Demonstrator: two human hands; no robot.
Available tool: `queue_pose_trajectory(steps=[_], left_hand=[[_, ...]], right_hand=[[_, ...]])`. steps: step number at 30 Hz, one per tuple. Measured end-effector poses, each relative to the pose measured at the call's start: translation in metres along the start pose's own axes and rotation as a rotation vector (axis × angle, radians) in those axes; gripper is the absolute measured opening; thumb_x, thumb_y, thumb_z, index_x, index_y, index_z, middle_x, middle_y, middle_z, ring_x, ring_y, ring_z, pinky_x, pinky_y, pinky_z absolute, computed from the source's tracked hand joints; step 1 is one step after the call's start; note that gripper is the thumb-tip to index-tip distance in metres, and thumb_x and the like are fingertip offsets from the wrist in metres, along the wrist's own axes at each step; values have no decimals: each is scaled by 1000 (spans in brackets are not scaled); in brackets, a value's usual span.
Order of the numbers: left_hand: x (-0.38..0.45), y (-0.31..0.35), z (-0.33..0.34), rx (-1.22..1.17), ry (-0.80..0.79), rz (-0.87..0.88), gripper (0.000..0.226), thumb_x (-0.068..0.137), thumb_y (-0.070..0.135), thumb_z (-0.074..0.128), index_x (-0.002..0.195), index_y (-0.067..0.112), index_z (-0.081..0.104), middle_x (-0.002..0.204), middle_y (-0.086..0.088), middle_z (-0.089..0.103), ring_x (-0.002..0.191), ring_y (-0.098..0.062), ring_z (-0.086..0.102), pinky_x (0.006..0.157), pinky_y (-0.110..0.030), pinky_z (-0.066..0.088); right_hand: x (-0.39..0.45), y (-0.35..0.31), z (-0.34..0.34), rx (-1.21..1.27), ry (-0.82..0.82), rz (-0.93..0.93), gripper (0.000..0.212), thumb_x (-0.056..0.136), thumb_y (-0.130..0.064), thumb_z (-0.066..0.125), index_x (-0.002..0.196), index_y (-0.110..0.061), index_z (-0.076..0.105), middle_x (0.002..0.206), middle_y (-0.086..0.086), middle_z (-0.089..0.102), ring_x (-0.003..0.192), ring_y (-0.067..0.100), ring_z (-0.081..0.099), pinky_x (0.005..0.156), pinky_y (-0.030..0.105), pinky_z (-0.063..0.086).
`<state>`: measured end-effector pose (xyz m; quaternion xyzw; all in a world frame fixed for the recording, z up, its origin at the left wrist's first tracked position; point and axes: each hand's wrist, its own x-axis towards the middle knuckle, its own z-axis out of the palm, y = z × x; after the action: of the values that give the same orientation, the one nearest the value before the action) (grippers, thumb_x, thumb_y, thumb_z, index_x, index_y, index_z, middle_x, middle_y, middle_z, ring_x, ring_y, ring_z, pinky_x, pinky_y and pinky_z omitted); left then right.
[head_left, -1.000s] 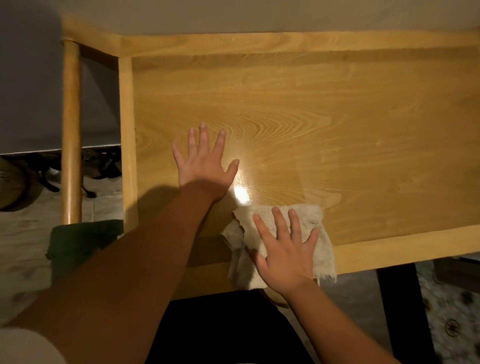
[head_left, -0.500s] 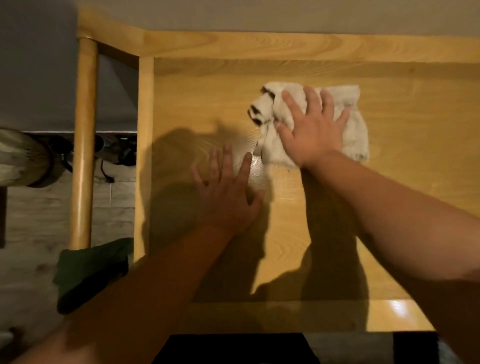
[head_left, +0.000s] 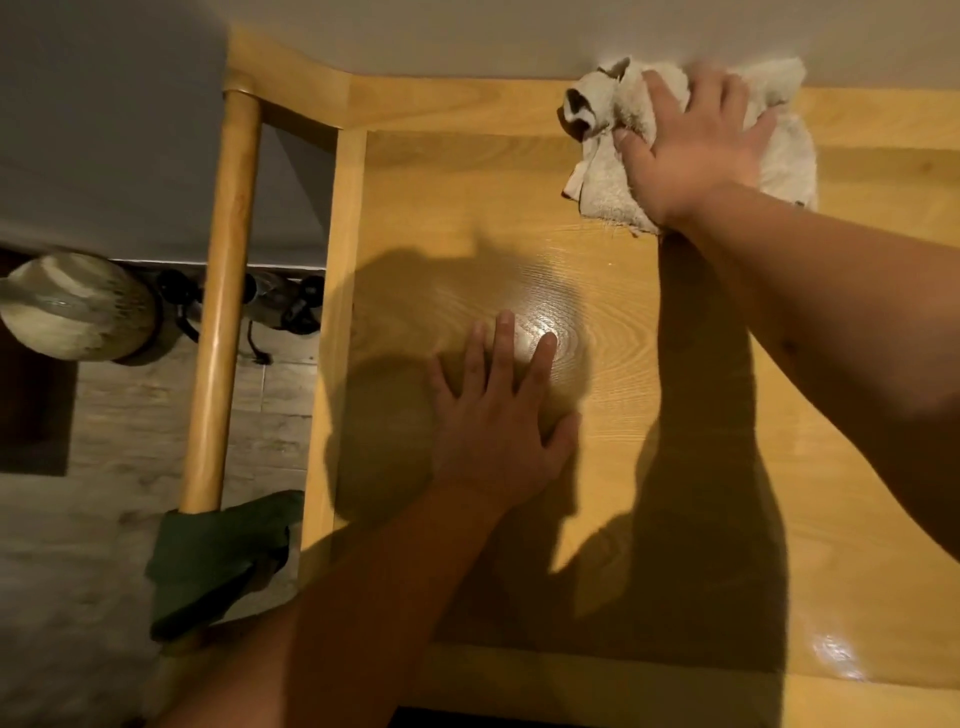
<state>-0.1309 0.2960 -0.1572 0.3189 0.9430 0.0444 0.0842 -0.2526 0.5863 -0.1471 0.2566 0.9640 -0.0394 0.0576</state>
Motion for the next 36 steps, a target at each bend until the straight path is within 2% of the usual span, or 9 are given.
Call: queue_pose_trajectory(steps=[8, 12, 17, 20, 22, 27, 30, 33, 36], left_hand=[[-1, 2, -3, -12, -23, -27, 81, 84, 69, 39, 156, 35, 25, 168, -11, 13, 153, -36, 15, 113, -70, 6], [2, -1, 0, -26, -92, -6, 80, 88, 73, 26, 157, 38, 10, 169, -10, 2, 154, -35, 4, 113, -70, -1], [-2, 1, 2, 75, -25, -22, 79, 88, 75, 25, 156, 36, 17, 169, -10, 10, 153, -34, 13, 112, -70, 11], [1, 2, 0, 85, -68, -39, 81, 86, 77, 15, 157, 38, 8, 170, -6, 1, 155, -32, 3, 114, -68, 3], [1, 1, 0, 57, -78, -31, 83, 85, 75, 18, 158, 37, 6, 170, -7, -1, 155, -32, -1, 115, -69, 1], [-3, 0, -4, -1, -87, -9, 83, 87, 75, 18, 159, 35, 7, 169, -7, -3, 155, -32, -5, 114, -69, 0], [-2, -1, -6, 6, -81, -6, 83, 88, 75, 17, 159, 35, 7, 169, -8, -3, 155, -32, -5, 115, -69, 0], [-2, -2, -5, 9, -80, -8, 82, 88, 75, 16, 159, 35, 6, 169, -8, -4, 155, -32, -5, 115, -69, -1], [-1, -1, -8, 16, -100, -9, 82, 88, 74, 17, 159, 35, 6, 169, -8, -5, 155, -32, -7, 115, -69, -1]], right_hand=[[-47, 8, 0, -11, -56, -74, 66, 91, -65, 18, 152, -44, 9, 165, 4, 10, 151, 33, 1, 107, 76, 6], [-105, 10, 5, 0, -99, -75, 65, 92, -64, 20, 152, -46, 6, 166, 3, 5, 151, 33, -4, 109, 76, 5], [-190, 12, 15, 7, -129, -77, 64, 93, -63, 25, 152, -47, 5, 166, 1, 2, 151, 31, -6, 109, 75, 6], [-247, 13, 17, 8, -155, -80, 65, 93, -63, 24, 152, -47, 3, 166, 1, 0, 151, 32, -7, 109, 75, 5], [-288, 15, 20, 14, -168, -77, 65, 92, -63, 23, 152, -47, 2, 166, 0, 0, 150, 31, -7, 109, 75, 4], [-391, 18, 29, 29, -200, -84, 67, 94, -59, 32, 154, -44, 6, 166, 2, 2, 150, 32, -6, 109, 74, 8], [-440, 23, 33, 27, -226, -63, 67, 93, -60, 31, 155, -43, 11, 166, 4, 5, 151, 34, -3, 108, 74, 10], [-462, 25, 32, 15, -243, -16, 67, 90, -61, 31, 154, -41, 20, 164, 6, 15, 150, 36, 8, 106, 75, 17], [-461, 26, 30, 7, -261, -9, 68, 90, -61, 33, 153, -41, 21, 164, 6, 19, 150, 36, 11, 105, 74, 19]])
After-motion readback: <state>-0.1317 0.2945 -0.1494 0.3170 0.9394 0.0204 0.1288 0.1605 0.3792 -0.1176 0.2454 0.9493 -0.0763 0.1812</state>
